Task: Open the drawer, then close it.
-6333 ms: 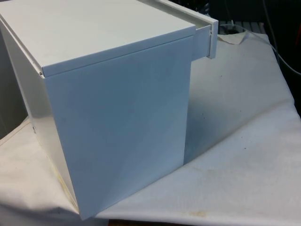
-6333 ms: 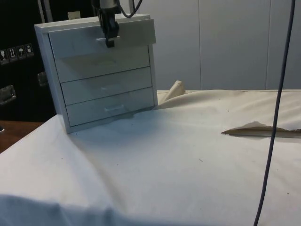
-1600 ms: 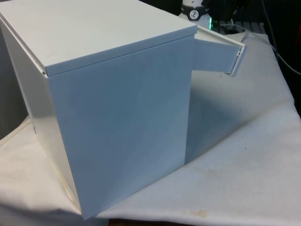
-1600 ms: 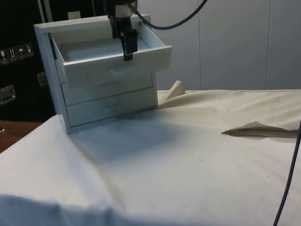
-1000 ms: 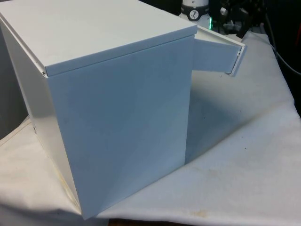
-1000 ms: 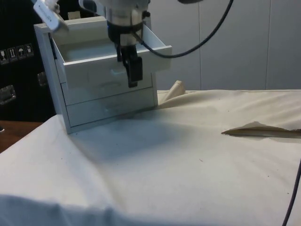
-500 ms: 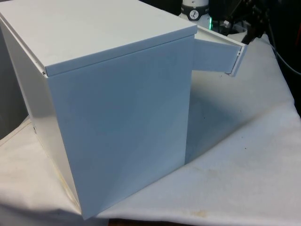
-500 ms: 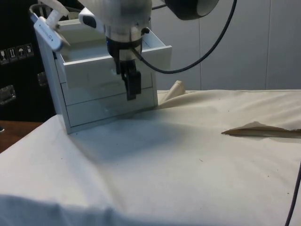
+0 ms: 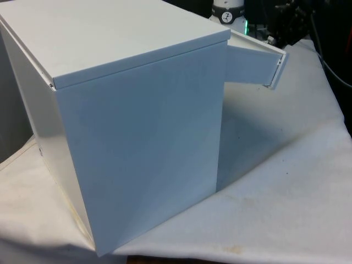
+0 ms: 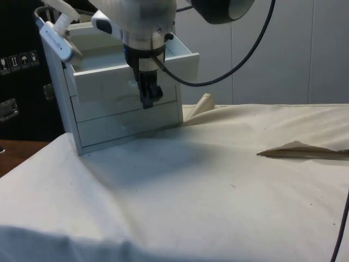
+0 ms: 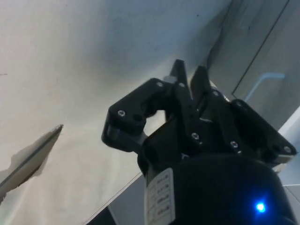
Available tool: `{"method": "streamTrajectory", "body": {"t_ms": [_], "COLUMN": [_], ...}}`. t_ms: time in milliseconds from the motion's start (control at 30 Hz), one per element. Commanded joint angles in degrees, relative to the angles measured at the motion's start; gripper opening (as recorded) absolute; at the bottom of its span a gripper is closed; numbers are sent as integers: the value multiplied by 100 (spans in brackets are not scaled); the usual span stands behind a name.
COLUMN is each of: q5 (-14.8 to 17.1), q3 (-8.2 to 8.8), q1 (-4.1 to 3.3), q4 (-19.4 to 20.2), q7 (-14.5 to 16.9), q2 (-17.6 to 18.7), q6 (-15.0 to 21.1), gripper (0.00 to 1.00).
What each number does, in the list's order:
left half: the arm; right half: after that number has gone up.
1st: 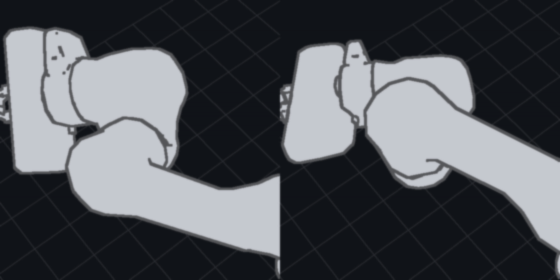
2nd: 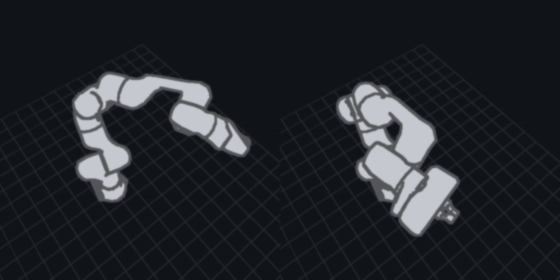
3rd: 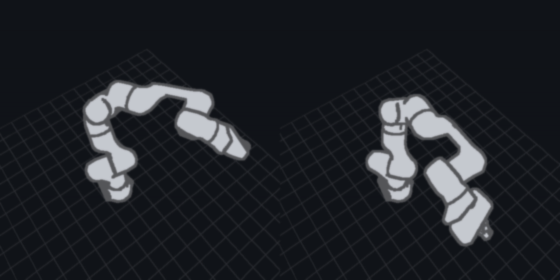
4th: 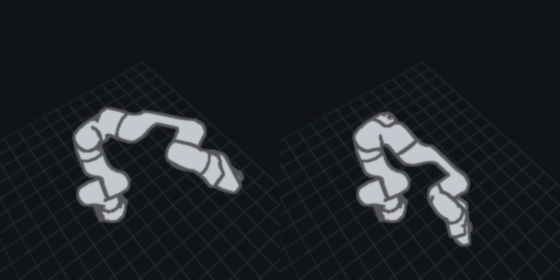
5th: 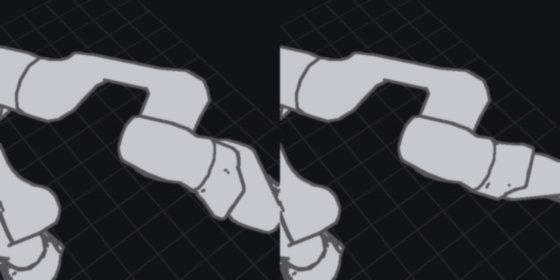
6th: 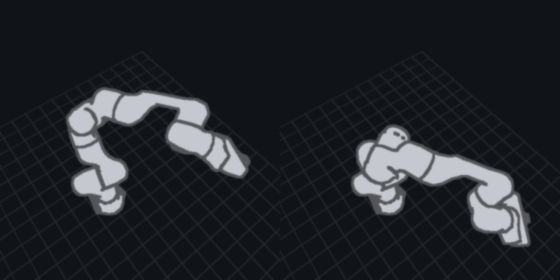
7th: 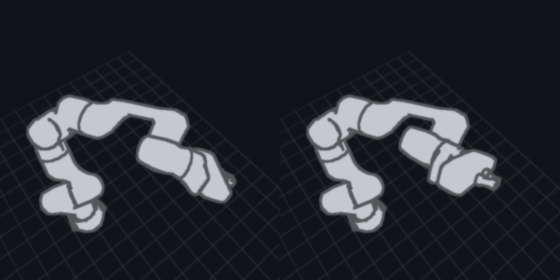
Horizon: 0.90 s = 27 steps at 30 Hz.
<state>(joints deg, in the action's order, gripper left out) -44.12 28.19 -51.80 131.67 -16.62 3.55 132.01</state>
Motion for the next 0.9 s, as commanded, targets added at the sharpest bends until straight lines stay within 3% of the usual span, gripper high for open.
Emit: {"method": "streamTrajectory", "body": {"t_ms": [0,67,100,367,567,600,667,867], "q5": [-6,-6,-69,-235,-550,-458,-619,-676], "q3": [-6,-6,17,155,298,281,361,487], "q1": [-11,-11,11,34,80,57,86,97], "q4": [-11,-11,0,23,115,80,115,63], "q7": [-11,-11,17,92,166,149,201,350], "q2": [11,11,-34,-155,-413,-355,-453,-413], "q6": [-29,-29,-40,-57,-29,-57,6,103], "gripper": [13,8,0,0,0,0,0,0]}}
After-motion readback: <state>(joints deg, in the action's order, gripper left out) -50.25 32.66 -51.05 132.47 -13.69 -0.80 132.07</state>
